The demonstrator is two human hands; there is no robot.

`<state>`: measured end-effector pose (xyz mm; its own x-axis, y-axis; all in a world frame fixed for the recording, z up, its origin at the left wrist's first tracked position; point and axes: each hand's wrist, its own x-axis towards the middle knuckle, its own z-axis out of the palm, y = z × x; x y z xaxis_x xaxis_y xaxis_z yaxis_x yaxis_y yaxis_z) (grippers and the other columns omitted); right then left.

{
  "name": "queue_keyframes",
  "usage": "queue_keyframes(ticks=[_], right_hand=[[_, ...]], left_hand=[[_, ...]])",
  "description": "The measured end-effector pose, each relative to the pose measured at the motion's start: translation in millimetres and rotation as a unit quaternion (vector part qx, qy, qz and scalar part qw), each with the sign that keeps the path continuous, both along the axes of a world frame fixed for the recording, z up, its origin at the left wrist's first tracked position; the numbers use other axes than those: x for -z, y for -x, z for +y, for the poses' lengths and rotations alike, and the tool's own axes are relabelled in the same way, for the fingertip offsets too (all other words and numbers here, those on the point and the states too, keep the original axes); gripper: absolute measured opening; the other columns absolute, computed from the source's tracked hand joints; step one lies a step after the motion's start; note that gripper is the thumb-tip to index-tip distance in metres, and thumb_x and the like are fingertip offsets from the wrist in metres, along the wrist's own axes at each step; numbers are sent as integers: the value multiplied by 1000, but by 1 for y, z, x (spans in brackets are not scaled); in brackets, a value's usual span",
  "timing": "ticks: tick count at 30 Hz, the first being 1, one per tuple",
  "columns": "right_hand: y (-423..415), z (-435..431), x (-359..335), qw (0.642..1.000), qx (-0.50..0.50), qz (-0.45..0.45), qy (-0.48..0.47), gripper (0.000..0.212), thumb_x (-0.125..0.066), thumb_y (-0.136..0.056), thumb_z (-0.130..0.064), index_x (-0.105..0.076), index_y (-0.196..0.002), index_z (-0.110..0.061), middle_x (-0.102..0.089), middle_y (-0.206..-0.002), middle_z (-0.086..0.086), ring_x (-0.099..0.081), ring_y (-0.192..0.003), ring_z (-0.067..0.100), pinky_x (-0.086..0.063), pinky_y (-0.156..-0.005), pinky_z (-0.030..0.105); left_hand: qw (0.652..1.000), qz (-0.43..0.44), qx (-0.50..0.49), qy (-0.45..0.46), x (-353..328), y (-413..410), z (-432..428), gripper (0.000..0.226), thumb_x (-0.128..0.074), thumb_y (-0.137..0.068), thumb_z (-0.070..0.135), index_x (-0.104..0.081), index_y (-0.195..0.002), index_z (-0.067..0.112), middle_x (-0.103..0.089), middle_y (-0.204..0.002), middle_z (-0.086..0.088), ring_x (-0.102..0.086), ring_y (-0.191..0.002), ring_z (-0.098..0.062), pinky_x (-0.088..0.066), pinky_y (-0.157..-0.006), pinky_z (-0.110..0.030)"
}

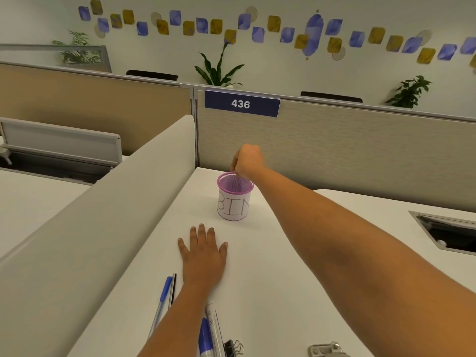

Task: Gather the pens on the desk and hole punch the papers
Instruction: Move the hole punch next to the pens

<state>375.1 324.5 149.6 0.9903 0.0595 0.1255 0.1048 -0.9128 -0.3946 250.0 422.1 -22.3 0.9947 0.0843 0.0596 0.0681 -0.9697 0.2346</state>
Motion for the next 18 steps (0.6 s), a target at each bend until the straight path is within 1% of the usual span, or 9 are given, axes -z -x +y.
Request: queue_keyframes(ticks=[4, 6, 9, 10, 12, 15, 18], right_hand=[[-2, 0, 3, 999, 23, -10, -24, 22, -66, -82, -4, -68, -104, -2, -68, -107, 12, -64, -98, 23, -55, -87, 32], [-2, -1, 5, 999, 28, -15, -34, 20, -62, -85, -4, -68, -104, -1, -68, -107, 12, -64, -97, 23, -55, -84, 28], [-1, -3, 9, 998, 39, -19, -50, 19, -57, -88, -5, -66, -104, 0, -67, -106, 13, -62, -91, 23, -50, -73, 24], [0, -3, 10, 998, 39, -18, -50, 19, -57, -88, -5, -67, -103, 0, -67, -105, 13, -62, -91, 23, -51, -73, 25], [0, -3, 11, 998, 32, -15, -51, 18, -59, -87, -6, -68, -102, -1, -68, -104, 13, -64, -94, 24, -55, -79, 28], [1, -2, 12, 998, 25, -14, -57, 19, -66, -83, -7, -70, -101, -3, -68, -104, 13, -63, -96, 26, -56, -84, 33], [5, -4, 13, 998, 16, -19, -52, 19, -61, -86, -8, -70, -103, -3, -68, -106, 13, -62, -97, 26, -56, -84, 33]], left_hand=[[1000, 2, 2, -2, -1, 1, 0, 59, -15, -97, 46, -10, -148, 16, -5, -158, -6, 0, -146, -25, -1, -116, -51], [1000, 4, 2, -1, -1, 1, 0, 59, -15, -97, 46, -10, -148, 16, -5, -159, -6, 1, -146, -25, -1, -116, -51], [1000, 4, 1, 0, -1, 1, 1, 59, -15, -97, 46, -10, -148, 17, -5, -159, -5, 1, -146, -24, -1, -116, -51], [1000, 4, 0, -1, -1, 2, 0, 59, -15, -97, 47, -10, -148, 17, -5, -159, -5, 0, -146, -24, -1, -116, -50], [1000, 5, 0, -5, -1, 2, 0, 59, -15, -97, 47, -10, -148, 18, -5, -159, -5, 0, -146, -24, -1, -116, -50], [1000, 12, 3, -7, -2, 3, 0, 59, -14, -97, 46, -8, -148, 17, -3, -159, -6, 1, -146, -25, 0, -116, -50], [1000, 17, 0, -9, -4, 4, 0, 59, -15, -97, 46, -8, -148, 17, -3, -159, -6, 1, -146, -25, 0, -116, -50]])
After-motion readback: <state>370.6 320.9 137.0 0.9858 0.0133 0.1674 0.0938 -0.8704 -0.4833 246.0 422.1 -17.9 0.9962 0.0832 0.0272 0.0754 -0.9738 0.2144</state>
